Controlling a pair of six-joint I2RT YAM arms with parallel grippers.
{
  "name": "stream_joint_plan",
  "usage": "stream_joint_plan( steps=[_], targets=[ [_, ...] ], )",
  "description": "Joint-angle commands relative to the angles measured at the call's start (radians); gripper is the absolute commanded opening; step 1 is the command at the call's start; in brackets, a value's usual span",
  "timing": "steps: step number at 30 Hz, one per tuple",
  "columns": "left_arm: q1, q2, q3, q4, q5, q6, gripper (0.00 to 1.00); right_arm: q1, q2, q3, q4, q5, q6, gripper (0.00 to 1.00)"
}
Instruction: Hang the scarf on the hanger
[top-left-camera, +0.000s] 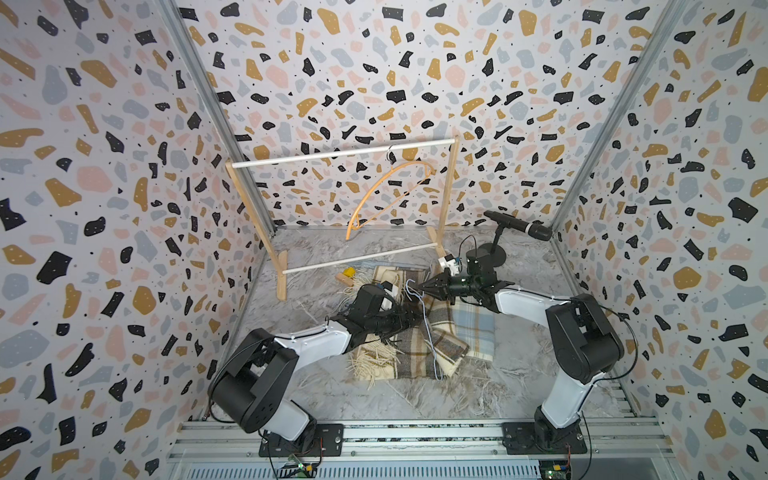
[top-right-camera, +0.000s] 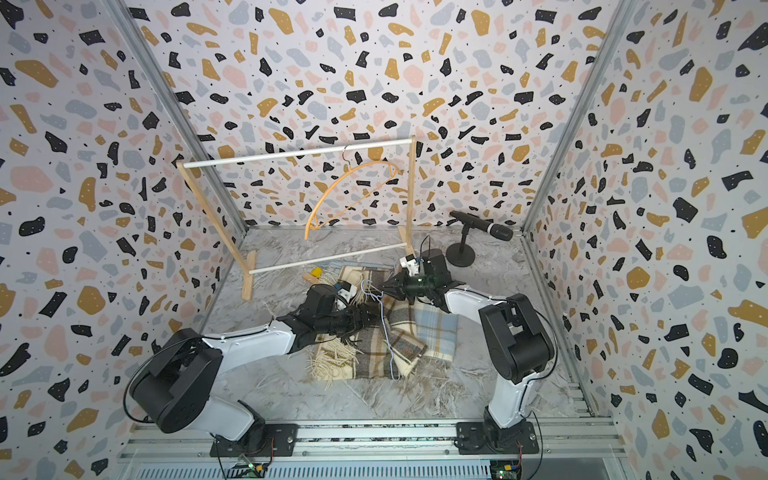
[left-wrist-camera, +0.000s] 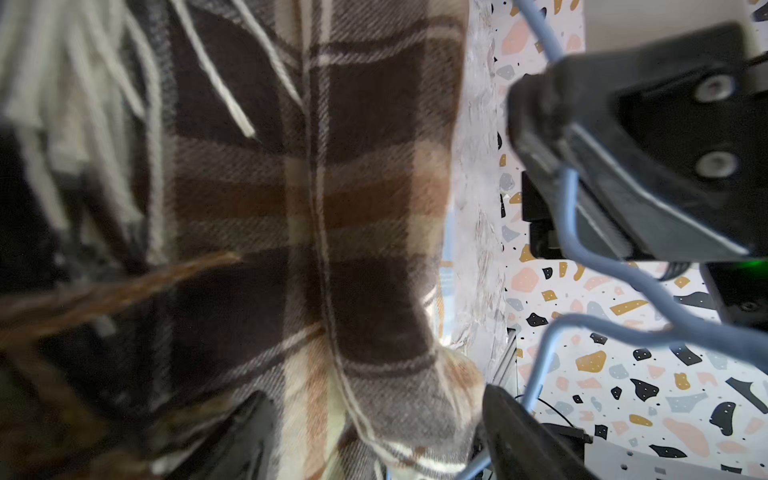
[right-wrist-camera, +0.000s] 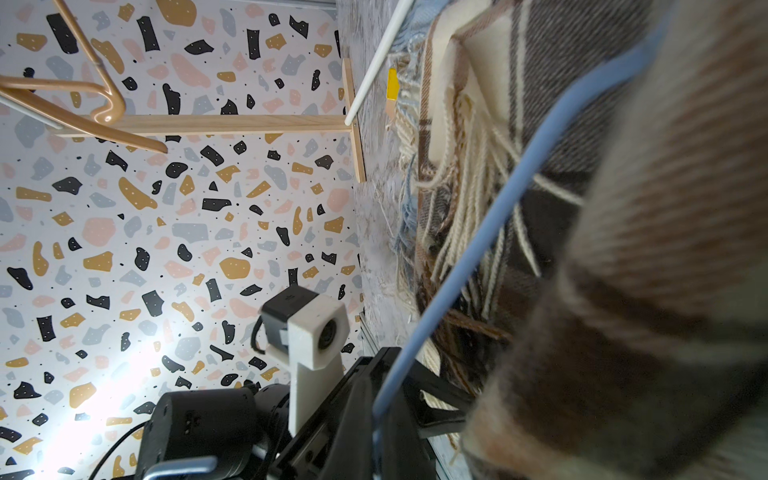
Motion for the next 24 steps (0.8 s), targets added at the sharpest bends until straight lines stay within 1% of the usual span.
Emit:
stream_joint_plan(
  steps=[1, 6, 8, 10, 11, 13, 16, 17, 19, 21, 24],
  targets=[
    [0.004, 0.059, 0.037, 0.15, 0.07, -0.027, 0.78, -0.004, -0.052, -0.013, 0.084, -0.023, 0.026, 0.0],
    [0.004, 0.123, 0.064, 0.185, 0.076, -0.026, 0.76, -0.004, -0.061, -0.028, 0.102, -0.022, 0.035, 0.0],
    [0.003, 0.147, 0.073, 0.207, 0.096, -0.029, 0.75, -0.004, -0.062, -0.035, 0.105, -0.024, 0.037, 0.0],
    [0.0, 0.171, 0.077, 0.236, 0.112, -0.041, 0.71, -0.005, -0.066, -0.042, 0.11, -0.025, 0.039, 0.0],
    [0.0, 0.18, 0.077, 0.248, 0.119, -0.046, 0.66, -0.004, -0.068, -0.046, 0.117, -0.025, 0.041, 0.0],
    [0.001, 0.188, 0.079, 0.255, 0.117, -0.042, 0.52, -0.004, -0.066, -0.064, 0.177, -0.025, 0.079, 0.0],
    [0.004, 0.168, 0.077, 0.242, 0.11, -0.016, 0.29, -0.004, -0.05, -0.095, 0.373, -0.042, 0.22, 0.0],
    [0.008, 0.151, 0.08, 0.21, 0.103, 0.01, 0.23, -0.005, -0.045, -0.102, 0.433, -0.047, 0.267, 0.0],
    [0.027, 0.085, 0.092, 0.09, 0.088, 0.074, 0.09, -0.004, -0.031, -0.116, 0.566, -0.048, 0.372, 0.0],
    [0.052, 0.019, 0.105, -0.015, 0.074, 0.158, 0.01, -0.005, -0.009, -0.122, 0.697, -0.044, 0.464, 0.0],
    [0.098, -0.078, 0.126, -0.181, 0.066, 0.253, 0.0, -0.004, 0.018, -0.129, 0.837, -0.021, 0.589, 0.0]
  ],
)
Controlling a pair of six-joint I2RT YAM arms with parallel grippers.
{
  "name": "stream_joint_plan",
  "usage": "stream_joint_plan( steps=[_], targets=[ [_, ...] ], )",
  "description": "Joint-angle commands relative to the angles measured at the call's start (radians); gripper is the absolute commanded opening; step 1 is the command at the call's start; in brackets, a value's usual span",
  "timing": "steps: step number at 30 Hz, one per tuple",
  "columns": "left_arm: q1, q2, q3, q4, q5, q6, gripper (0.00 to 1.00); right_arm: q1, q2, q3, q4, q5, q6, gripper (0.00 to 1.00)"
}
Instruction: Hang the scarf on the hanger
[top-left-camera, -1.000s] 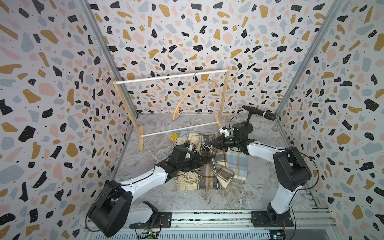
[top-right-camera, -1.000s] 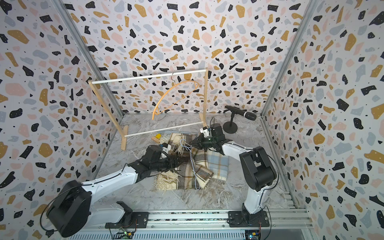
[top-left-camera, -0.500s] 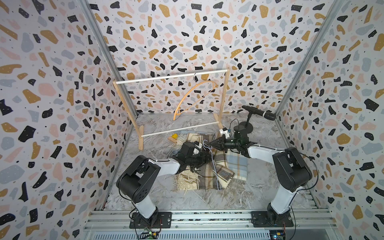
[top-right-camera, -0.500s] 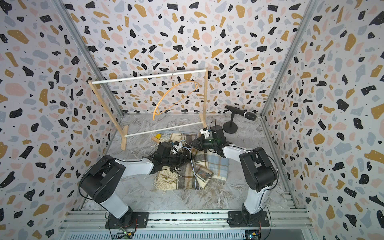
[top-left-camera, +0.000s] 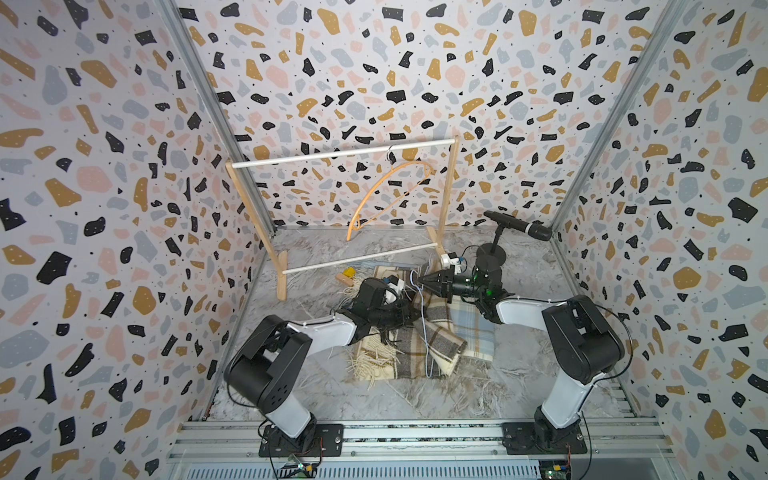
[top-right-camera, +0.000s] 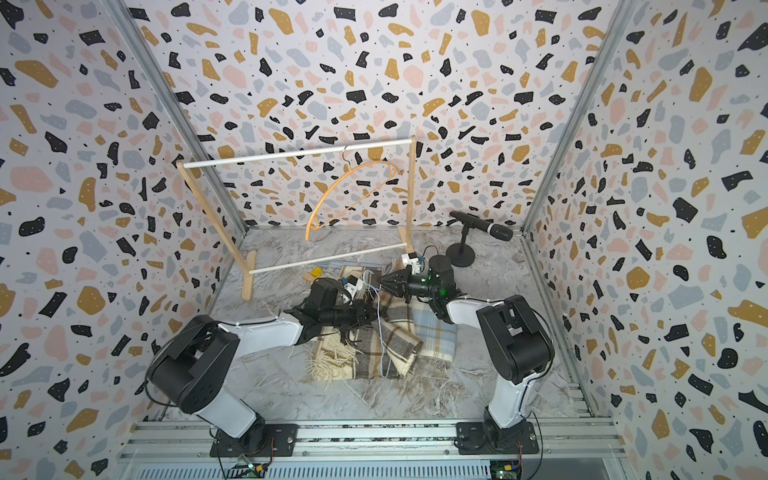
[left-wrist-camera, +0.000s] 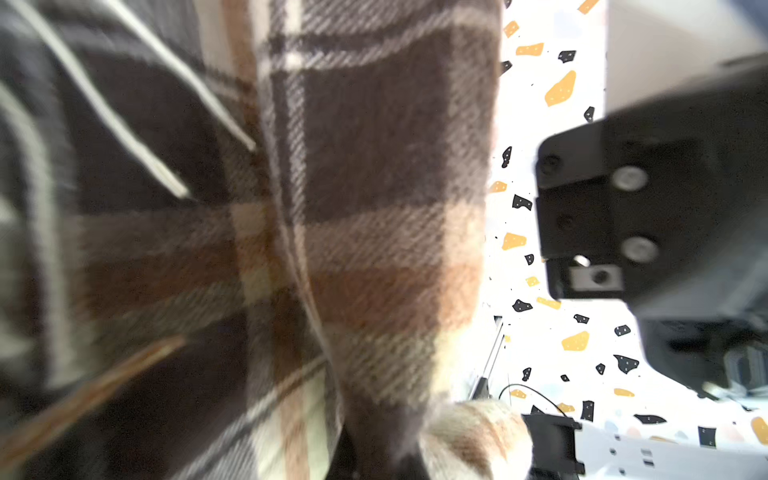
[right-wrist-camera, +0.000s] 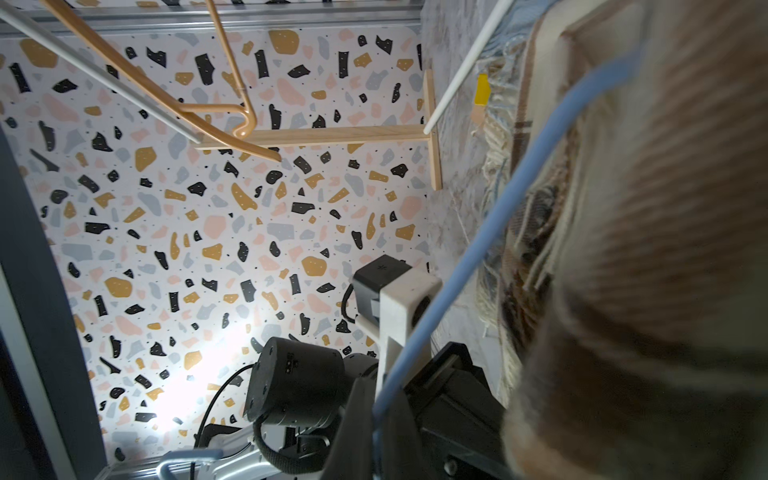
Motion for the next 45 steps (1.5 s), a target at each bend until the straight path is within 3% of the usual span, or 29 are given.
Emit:
stream_joint_plan(
  steps=[1, 6, 10, 15, 23, 32, 45],
  targets=[
    [0.059, -0.122, 0.057, -0.202, -0.013, 0.169, 0.0, -0.004, 0.01, 0.002, 0.272, 0.012, 0.191, 0.0],
    [0.141, -0.218, 0.118, -0.528, -0.034, 0.349, 0.0, 0.001, 0.0, 0.006, 0.194, 0.022, 0.142, 0.0],
    [0.228, -0.243, 0.127, -0.654, -0.048, 0.433, 0.0, 0.002, -0.023, 0.002, 0.033, 0.018, 0.027, 0.0],
    [0.31, -0.237, 0.113, -0.691, -0.044, 0.478, 0.0, 0.002, -0.019, 0.002, -0.143, 0.014, -0.114, 0.0],
    [0.355, -0.22, 0.152, -0.744, -0.035, 0.522, 0.0, -0.005, -0.045, 0.065, -0.544, 0.037, -0.418, 0.0],
    [0.402, -0.145, 0.302, -0.877, 0.007, 0.626, 0.0, -0.016, -0.108, 0.209, -1.086, 0.002, -0.8, 0.0],
    [0.445, -0.041, 0.48, -0.961, -0.015, 0.679, 0.0, -0.034, -0.104, 0.279, -1.305, 0.0, -0.965, 0.0]
  ],
)
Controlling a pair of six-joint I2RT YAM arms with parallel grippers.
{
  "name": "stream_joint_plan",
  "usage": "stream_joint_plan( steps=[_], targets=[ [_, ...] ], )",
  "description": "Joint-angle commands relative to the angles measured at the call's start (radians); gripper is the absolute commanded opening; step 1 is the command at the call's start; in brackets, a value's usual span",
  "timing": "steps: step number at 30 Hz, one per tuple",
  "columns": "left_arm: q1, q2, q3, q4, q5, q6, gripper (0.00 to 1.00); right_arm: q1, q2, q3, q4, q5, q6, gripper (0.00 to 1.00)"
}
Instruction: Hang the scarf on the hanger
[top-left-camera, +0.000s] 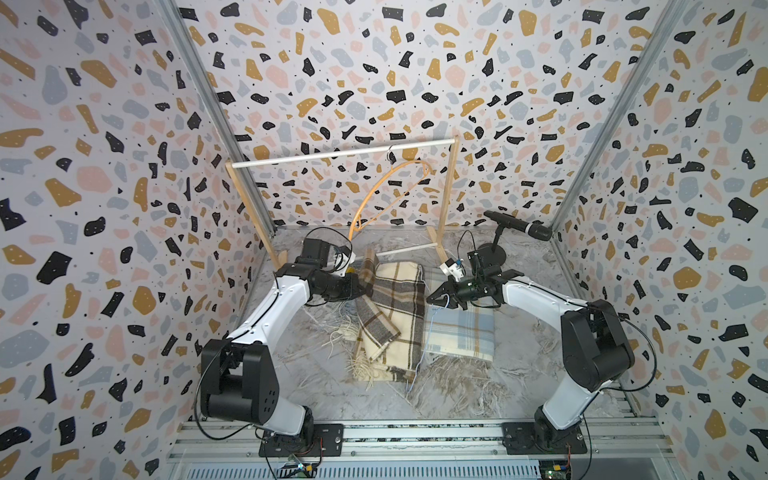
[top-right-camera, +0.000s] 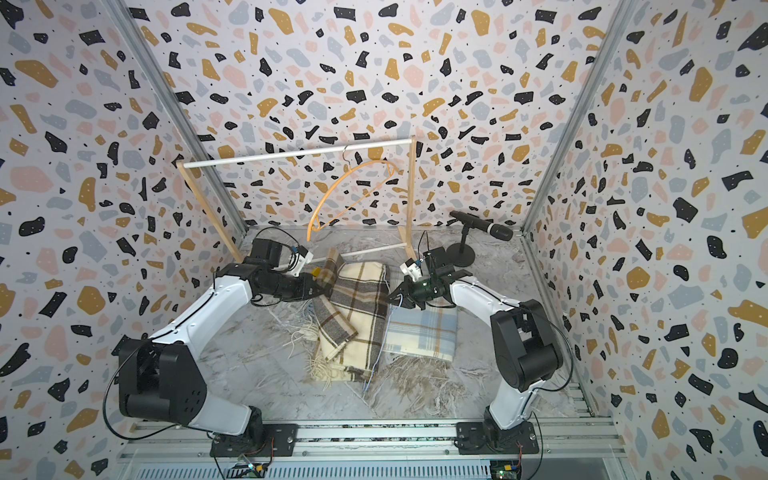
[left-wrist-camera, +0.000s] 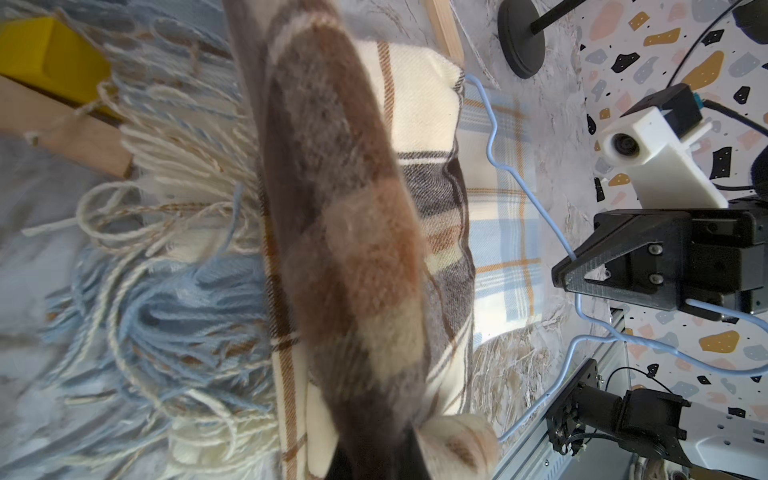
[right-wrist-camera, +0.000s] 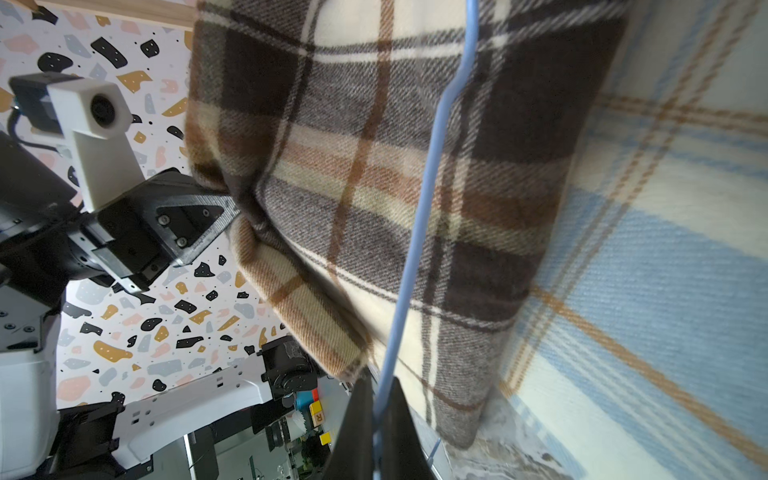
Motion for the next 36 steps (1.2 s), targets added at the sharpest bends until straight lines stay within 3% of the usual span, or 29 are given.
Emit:
stream_joint_plan(
  steps=[1, 14, 27, 36],
  targets=[
    [0.031, 0.009, 0.057, -0.028, -0.019, 0.037, 0.0, -0.013, -0.025, 0.03, -0.125, 0.001, -0.081, 0.0],
    [0.051, -0.043, -0.088, 0.022, -0.068, -0.029, 0.0, -0.082, -0.048, 0.056, -0.222, -0.001, -0.152, 0.0],
    [0.051, -0.152, -0.225, 0.073, -0.095, -0.091, 0.0, -0.11, -0.083, 0.004, -0.132, 0.02, -0.038, 0.0],
    [0.051, -0.122, -0.278, 0.134, -0.122, -0.144, 0.11, -0.113, -0.136, -0.011, -0.085, -0.079, 0.035, 0.0]
  ],
)
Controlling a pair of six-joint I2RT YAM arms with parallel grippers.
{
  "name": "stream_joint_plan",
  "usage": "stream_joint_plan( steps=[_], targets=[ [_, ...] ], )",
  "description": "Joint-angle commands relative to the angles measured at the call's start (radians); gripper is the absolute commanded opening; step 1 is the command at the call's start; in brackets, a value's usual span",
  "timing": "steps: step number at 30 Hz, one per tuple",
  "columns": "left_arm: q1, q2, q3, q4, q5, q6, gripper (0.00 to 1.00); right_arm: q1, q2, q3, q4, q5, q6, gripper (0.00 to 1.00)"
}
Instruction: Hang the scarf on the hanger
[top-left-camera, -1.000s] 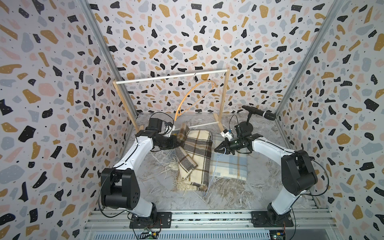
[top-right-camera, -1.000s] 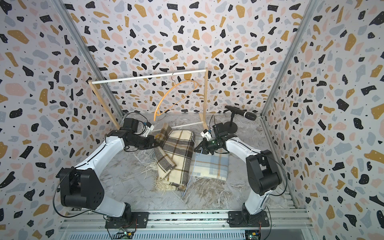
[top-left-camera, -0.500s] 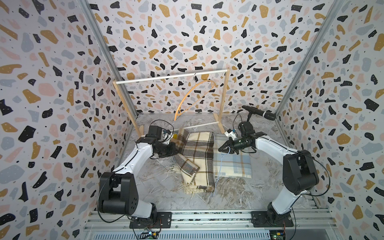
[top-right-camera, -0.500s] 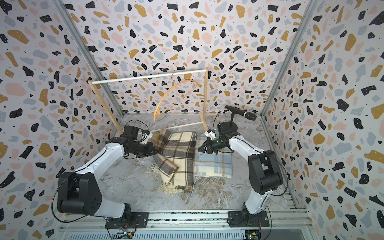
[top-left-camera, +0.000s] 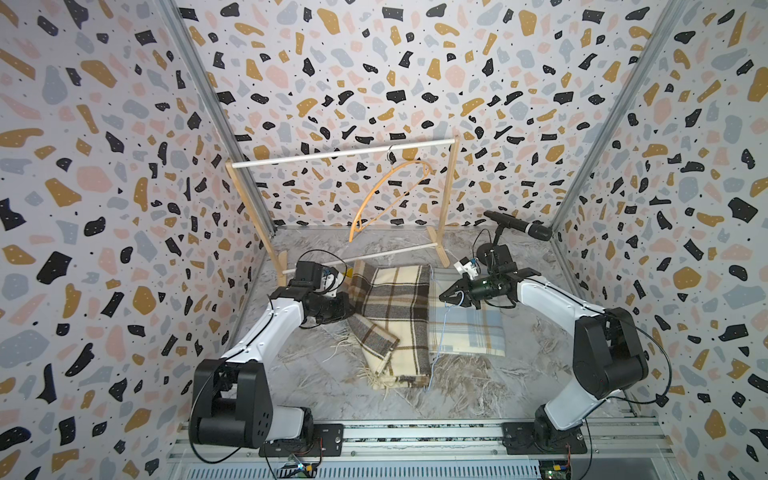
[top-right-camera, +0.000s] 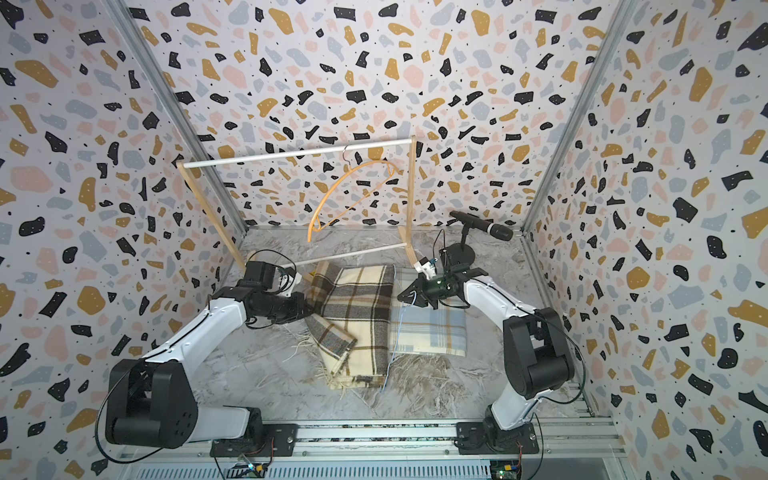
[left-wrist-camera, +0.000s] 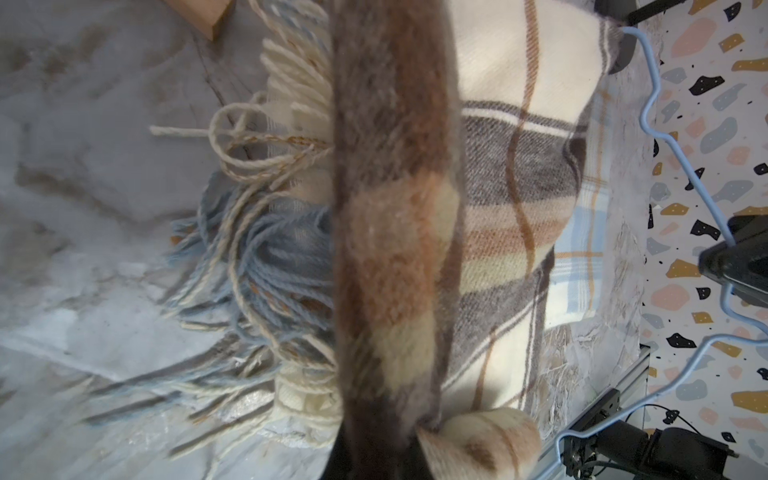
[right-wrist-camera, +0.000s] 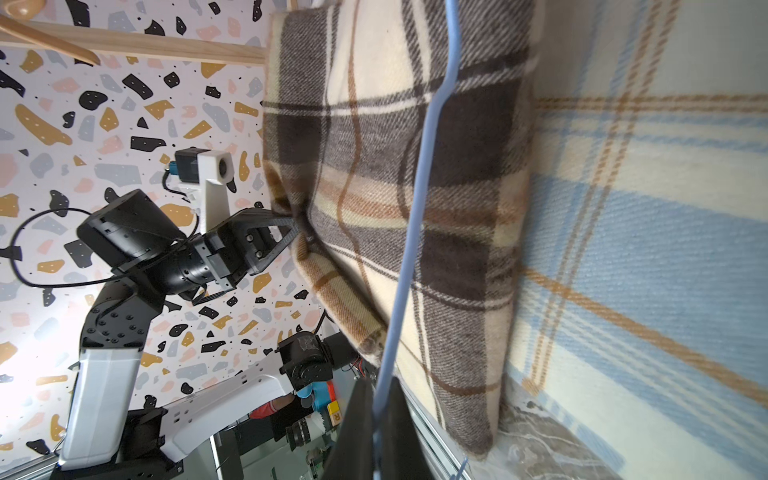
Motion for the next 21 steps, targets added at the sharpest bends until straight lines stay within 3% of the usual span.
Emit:
stream_joint_plan(
  steps=[1, 4, 9, 14, 17, 21],
  targets=[
    [0.011, 0.014, -0.013, 0.044, -0.051, -0.034, 0.13, -0.016, -0.065, 0.021, -0.023, -0.034, 0.022, 0.0],
    [0.011, 0.021, -0.008, 0.038, -0.096, -0.041, 0.28, -0.017, -0.09, 0.042, -0.081, -0.047, 0.002, 0.0],
    [0.012, -0.032, 0.025, -0.007, -0.161, -0.016, 0.37, -0.017, -0.126, 0.07, -0.106, -0.055, 0.031, 0.0],
    [-0.014, -0.167, 0.062, -0.024, -0.073, -0.001, 0.48, -0.017, -0.141, 0.077, -0.097, -0.043, 0.081, 0.0],
    [-0.102, -0.237, 0.086, -0.012, -0.001, -0.018, 0.53, -0.017, -0.143, 0.078, -0.084, -0.039, 0.105, 0.0],
    [-0.317, -0.3, 0.053, 0.119, 0.055, -0.112, 0.62, -0.017, -0.146, 0.076, -0.056, -0.031, 0.139, 0.0]
  ],
)
